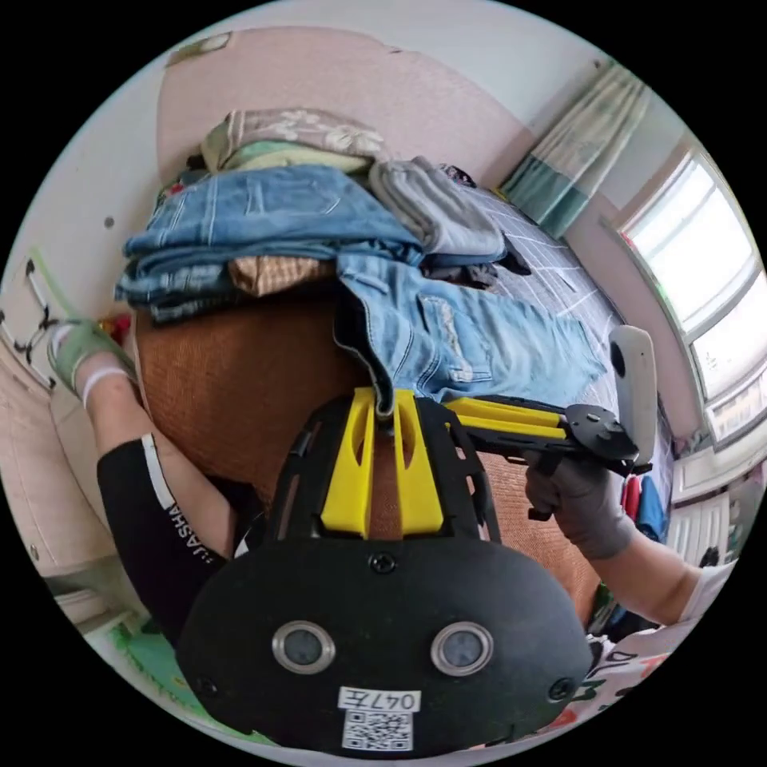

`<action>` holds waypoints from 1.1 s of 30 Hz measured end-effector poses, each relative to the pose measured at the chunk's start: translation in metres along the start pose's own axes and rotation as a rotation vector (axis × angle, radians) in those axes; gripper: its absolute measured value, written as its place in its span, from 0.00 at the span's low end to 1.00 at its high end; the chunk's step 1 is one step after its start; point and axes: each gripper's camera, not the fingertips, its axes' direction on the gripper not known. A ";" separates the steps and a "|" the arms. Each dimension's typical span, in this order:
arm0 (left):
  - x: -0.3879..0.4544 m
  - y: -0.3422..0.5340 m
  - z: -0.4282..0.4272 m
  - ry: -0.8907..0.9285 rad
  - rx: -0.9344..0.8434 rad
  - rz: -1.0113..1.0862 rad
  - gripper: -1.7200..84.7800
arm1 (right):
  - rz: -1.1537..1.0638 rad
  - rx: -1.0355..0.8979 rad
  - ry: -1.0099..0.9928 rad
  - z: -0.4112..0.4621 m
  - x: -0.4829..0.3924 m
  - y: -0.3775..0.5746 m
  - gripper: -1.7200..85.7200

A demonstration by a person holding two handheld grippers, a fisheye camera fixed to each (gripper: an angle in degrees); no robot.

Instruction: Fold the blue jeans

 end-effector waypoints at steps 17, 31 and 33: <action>-0.007 0.036 -0.066 0.131 0.090 -0.181 0.14 | -0.163 0.108 0.234 -0.090 0.016 -0.132 0.12; 0.080 0.013 -0.128 0.387 0.219 -0.014 0.13 | -0.499 -0.317 0.361 -0.082 -0.044 -0.167 0.01; 0.097 0.007 -0.137 0.375 0.232 0.017 0.14 | -0.543 -0.272 0.395 -0.103 -0.065 -0.145 0.01</action>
